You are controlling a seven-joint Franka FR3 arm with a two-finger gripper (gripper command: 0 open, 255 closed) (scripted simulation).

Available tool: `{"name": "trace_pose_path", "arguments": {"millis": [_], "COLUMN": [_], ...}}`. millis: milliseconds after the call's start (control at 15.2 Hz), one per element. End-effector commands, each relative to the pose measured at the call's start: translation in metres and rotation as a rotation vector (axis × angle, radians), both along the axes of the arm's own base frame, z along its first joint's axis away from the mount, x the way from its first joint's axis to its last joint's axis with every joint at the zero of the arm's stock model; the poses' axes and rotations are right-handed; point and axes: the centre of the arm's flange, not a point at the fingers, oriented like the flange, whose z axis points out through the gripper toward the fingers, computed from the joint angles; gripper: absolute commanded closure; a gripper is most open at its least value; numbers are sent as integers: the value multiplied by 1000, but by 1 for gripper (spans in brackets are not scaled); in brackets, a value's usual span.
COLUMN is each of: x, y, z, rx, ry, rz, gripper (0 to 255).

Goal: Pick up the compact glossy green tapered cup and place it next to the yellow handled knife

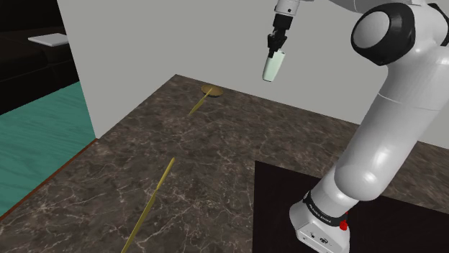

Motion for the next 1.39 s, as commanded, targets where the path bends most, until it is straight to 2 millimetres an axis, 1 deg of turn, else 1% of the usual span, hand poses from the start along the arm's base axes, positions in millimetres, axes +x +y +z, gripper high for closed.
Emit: {"name": "trace_pose_path", "arguments": {"millis": [0, 1320], "x": [3, 20], "y": [25, 287], "z": [-1, -35], "rx": [-1, -1], "ry": [0, 0], "rz": [-1, -1], "gripper": [255, 255]}}
